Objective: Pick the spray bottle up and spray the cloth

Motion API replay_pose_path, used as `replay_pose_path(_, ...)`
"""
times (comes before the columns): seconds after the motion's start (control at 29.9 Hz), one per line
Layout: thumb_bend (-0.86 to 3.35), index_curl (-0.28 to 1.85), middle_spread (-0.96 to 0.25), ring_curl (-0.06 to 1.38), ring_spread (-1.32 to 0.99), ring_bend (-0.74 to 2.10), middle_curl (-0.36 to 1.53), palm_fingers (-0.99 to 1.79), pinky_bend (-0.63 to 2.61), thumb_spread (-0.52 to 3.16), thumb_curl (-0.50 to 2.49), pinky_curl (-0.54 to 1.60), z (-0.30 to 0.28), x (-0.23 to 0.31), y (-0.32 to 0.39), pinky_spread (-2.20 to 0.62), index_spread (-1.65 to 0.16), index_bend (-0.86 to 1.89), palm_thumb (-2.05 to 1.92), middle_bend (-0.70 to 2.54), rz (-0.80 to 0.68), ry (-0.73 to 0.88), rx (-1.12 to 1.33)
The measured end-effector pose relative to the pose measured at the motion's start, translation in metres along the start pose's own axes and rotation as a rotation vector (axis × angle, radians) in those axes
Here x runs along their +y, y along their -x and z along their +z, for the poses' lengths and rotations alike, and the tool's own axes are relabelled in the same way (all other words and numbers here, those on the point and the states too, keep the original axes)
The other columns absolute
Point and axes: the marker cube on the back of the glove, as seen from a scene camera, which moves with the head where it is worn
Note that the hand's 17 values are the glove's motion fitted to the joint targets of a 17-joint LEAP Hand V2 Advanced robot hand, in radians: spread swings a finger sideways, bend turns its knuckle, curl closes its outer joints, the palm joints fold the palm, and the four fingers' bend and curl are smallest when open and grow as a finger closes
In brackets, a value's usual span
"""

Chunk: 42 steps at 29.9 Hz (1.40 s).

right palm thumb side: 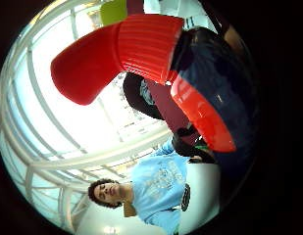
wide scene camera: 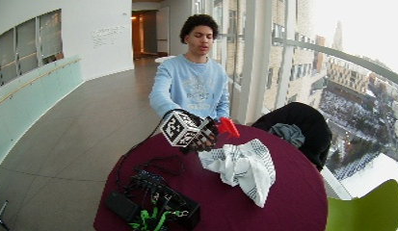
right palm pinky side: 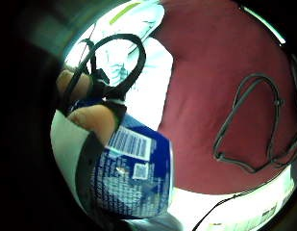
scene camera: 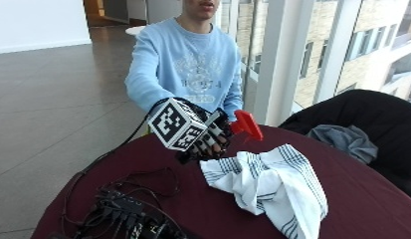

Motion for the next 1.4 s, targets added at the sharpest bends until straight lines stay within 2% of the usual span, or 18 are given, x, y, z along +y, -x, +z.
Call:
replay_pose_path(1.07,-0.02,0.27,-0.07,0.38,0.01,0.46,0.47,1.06,0.28,0.87,0.64,0.37,0.014,-0.004,0.009,0.19,-0.2,0.1,0.97,0.2,0.06,-0.015,0.044)
replay_pose_path(1.24,-0.02,0.27,-0.07,0.38,0.01,0.46,0.47,1.06,0.29,0.88,0.64,0.38,0.021,-0.001,0.017,0.18,-0.19,0.1,0.97,0.2,0.003,-0.038,0.031)
replay_pose_path(1.4,-0.02,0.26,-0.07,0.38,0.01,0.46,0.47,1.06,0.29,0.88,0.64,0.38,0.033,0.004,0.034,0.18,-0.19,0.1,0.97,0.2,-0.125,-0.116,-0.03)
